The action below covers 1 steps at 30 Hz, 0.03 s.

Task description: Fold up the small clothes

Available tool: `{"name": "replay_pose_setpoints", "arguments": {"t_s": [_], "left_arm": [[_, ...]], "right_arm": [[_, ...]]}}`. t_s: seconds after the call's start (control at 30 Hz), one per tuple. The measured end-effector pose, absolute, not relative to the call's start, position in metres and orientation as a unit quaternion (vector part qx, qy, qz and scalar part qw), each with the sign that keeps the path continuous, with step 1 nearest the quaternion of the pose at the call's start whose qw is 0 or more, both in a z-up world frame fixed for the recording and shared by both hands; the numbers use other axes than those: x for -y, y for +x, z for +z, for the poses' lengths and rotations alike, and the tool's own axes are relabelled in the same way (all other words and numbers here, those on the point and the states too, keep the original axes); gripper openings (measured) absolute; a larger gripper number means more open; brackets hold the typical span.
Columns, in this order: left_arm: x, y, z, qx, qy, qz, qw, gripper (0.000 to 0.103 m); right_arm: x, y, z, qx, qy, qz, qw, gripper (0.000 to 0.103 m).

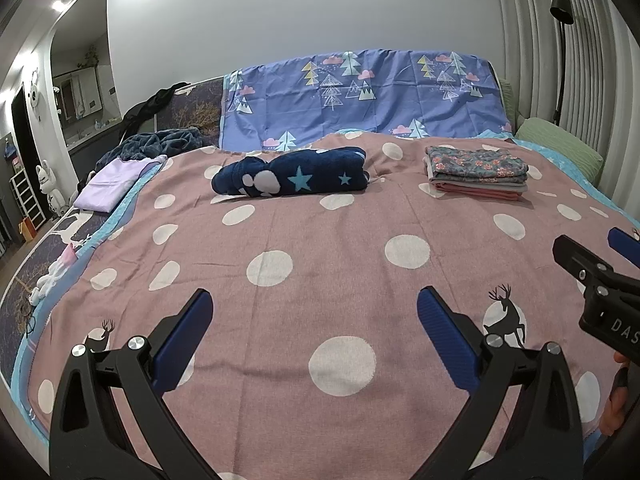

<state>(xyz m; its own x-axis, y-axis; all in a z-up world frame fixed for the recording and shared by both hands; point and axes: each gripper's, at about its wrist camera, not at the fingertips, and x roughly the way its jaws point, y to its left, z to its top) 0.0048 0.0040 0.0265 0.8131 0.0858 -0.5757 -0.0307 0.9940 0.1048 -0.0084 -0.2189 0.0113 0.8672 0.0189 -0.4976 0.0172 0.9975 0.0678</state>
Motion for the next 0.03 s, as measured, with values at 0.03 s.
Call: {"name": "replay_pose_setpoints", "arguments": {"t_s": [0.03], "left_arm": [[-0.0052, 0.0047, 0.026, -0.304, 0.046, 0.03, 0.951, 0.102]], "right_arm": [[0.2183, -0.0075, 0.0105, -0.258, 0.034, 0.001, 0.965, 0.101]]}}
